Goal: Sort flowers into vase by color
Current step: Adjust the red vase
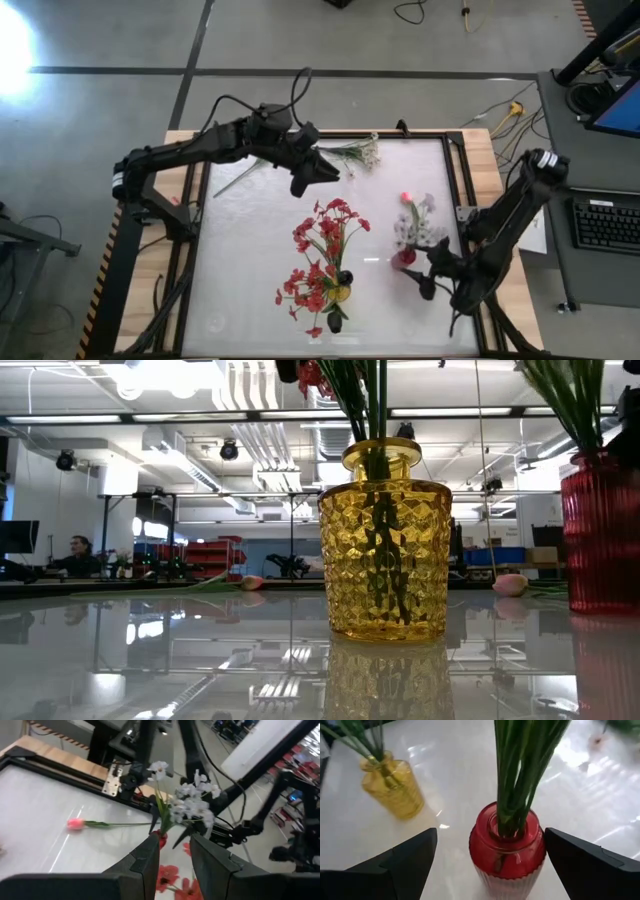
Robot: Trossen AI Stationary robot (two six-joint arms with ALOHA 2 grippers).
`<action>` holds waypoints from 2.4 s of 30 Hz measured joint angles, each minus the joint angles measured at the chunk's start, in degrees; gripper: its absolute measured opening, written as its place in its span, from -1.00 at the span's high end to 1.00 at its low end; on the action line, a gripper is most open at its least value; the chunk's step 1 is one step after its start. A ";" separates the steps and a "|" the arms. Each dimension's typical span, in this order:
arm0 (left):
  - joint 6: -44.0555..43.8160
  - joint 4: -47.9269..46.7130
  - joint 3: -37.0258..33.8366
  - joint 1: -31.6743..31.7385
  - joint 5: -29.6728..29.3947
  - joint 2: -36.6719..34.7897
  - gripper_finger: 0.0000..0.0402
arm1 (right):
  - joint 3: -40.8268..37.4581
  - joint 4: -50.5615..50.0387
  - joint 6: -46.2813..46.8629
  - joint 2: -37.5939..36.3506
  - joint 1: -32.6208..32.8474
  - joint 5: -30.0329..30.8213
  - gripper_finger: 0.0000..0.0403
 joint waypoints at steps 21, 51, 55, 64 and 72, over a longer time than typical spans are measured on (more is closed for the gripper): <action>1.64 -1.25 0.00 -3.93 -1.81 -0.87 0.51 | 0.00 -2.66 -12.66 -2.76 -4.59 -8.58 -0.59; -0.45 -1.30 0.00 -6.21 -3.37 -0.83 0.51 | 4.79 0.50 -7.02 2.24 5.75 -8.42 -0.17; -0.86 -1.25 0.00 -6.56 -4.05 -0.83 0.51 | 4.79 0.58 -5.86 4.77 8.14 -8.36 -0.19; -2.66 -0.33 0.00 -6.80 -6.75 -0.81 0.51 | 7.33 0.97 -11.18 10.86 7.76 -8.13 -0.22; -3.92 -1.66 0.00 -7.07 -5.14 -0.81 0.51 | 9.25 0.11 -9.03 12.58 7.28 -11.32 -0.42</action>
